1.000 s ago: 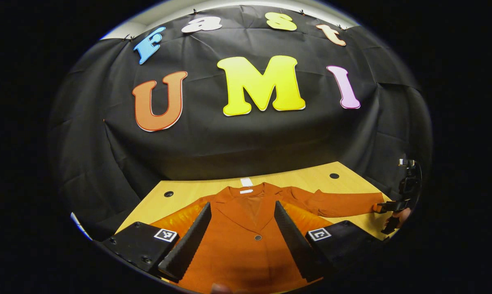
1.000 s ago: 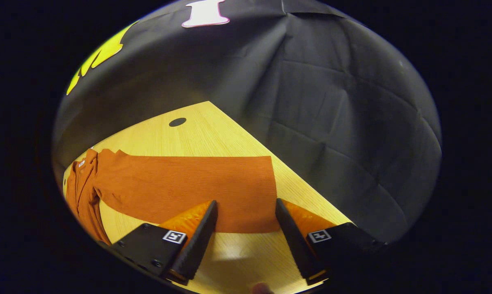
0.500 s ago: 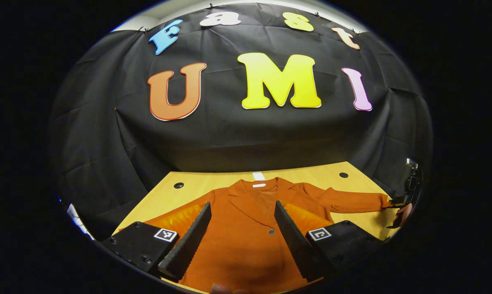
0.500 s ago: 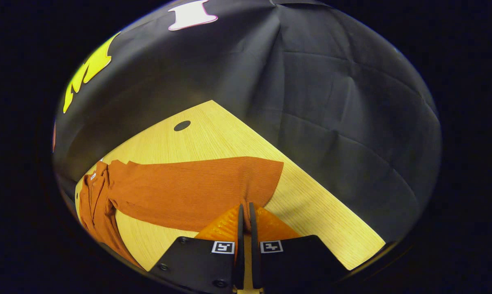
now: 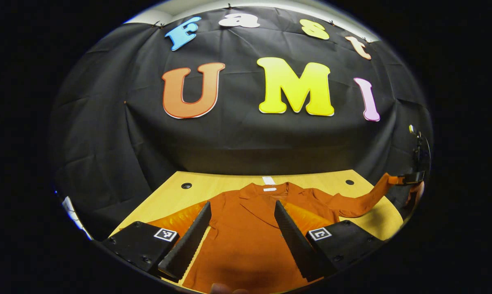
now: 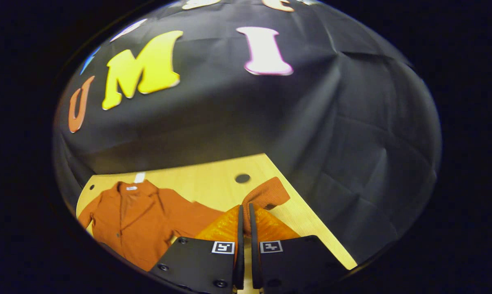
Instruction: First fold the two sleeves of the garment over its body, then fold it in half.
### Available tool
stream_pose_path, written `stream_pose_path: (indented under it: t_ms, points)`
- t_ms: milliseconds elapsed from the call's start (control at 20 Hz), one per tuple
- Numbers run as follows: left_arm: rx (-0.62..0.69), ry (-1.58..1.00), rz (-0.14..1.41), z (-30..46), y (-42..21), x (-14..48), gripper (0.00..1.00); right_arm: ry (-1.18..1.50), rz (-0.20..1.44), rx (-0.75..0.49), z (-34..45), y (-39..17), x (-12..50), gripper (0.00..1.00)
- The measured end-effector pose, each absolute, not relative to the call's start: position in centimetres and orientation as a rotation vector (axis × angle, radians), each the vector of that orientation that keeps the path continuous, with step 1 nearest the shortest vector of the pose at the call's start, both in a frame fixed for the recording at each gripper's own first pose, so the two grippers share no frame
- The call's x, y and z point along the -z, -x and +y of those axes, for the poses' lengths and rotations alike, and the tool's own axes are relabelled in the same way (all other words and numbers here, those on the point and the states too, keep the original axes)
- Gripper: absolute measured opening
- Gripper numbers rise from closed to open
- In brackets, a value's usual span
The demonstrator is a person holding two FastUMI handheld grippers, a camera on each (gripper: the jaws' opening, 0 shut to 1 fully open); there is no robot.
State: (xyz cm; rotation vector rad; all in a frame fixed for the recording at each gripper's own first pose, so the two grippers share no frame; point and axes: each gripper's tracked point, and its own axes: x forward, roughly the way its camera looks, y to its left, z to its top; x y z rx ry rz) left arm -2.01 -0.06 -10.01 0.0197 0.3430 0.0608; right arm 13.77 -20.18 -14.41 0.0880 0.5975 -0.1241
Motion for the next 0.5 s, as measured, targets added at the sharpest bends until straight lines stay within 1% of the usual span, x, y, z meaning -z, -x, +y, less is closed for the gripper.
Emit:
stream_pose_path:
  t_ms: [150,250,350,500]
  points:
    - [-0.089,0.0,0.313,3.1,2.5,9.8,1.0,-0.046,0.495,0.013,-12.8,-18.0,8.8,0.08]
    - [-0.109,0.028,0.3,5.5,3.0,9.6,1.0,0.013,0.45,-0.066,-7.7,-20.4,6.2,0.08]
    - [-0.135,0.067,0.273,8.0,3.5,8.7,1.0,0.041,0.429,-0.144,-2.4,-21.8,4.3,0.07]
    - [-0.215,0.081,0.24,12.7,4.6,8.1,1.0,0.083,0.413,-0.253,6.3,-23.1,4.0,0.08]
